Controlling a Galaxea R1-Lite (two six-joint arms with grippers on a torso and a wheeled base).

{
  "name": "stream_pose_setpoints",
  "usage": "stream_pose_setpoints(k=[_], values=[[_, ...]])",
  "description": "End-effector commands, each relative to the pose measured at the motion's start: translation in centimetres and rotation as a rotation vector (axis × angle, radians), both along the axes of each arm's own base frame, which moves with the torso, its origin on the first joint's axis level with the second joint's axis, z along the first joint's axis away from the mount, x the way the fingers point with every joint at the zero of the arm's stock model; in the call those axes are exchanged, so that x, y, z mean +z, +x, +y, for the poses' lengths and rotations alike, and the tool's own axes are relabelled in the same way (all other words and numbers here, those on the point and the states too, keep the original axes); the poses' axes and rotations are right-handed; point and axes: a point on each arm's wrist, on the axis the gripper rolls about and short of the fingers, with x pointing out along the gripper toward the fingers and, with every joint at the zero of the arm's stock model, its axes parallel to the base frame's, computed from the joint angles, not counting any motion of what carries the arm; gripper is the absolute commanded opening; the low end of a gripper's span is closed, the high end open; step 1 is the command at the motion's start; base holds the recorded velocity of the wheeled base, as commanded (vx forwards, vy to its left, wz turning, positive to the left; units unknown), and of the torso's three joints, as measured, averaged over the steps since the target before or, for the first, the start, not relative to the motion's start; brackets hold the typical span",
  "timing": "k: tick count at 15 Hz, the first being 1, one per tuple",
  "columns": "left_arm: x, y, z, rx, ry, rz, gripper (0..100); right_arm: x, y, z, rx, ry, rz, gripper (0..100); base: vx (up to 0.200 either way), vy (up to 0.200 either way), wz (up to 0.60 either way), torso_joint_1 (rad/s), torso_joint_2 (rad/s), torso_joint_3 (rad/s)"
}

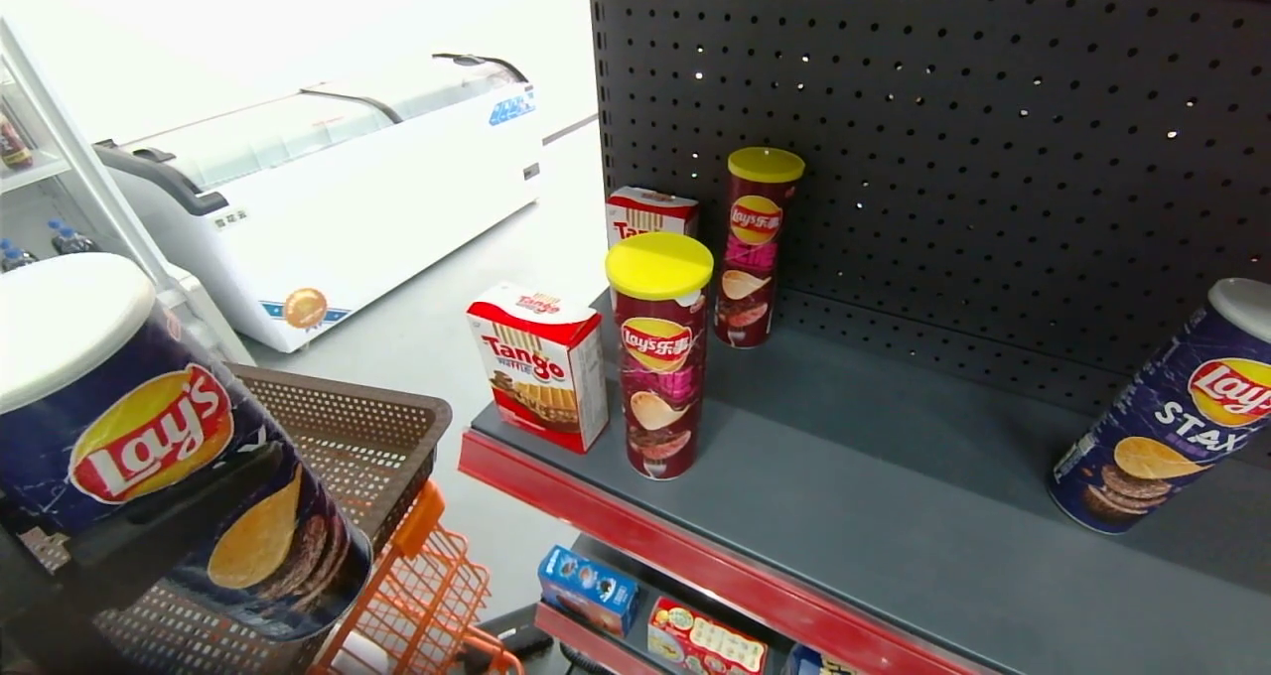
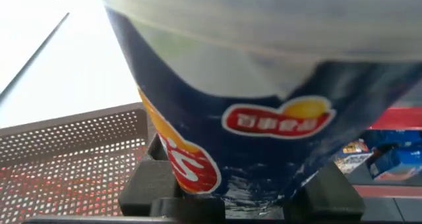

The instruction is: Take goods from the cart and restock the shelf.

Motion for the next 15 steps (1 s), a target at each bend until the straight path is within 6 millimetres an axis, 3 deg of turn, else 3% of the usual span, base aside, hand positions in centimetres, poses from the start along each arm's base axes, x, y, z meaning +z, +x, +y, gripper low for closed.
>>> stream_pose_setpoints(k=[1,6,15], values=[[-0.4,0.3,-0.5,-0.029,0.017,0.019,0,0.0,0.0,0.0,0.000,0.000,-0.001,100,0.000,0.000,0.00,0.000,0.00,0.000],[0.1,3.7,-3.5,-0.173,0.009,0.029,0,0.0,0.0,0.0,0.000,0.000,-0.001,100,0.000,0.000,0.00,0.000,0.00,0.000],[-0.3,5.5,-5.6,-0.320,0.015,0.054,0,0.0,0.0,0.0,0.002,0.000,-0.001,100,0.000,0.000,0.00,0.000,0.00,0.000]])
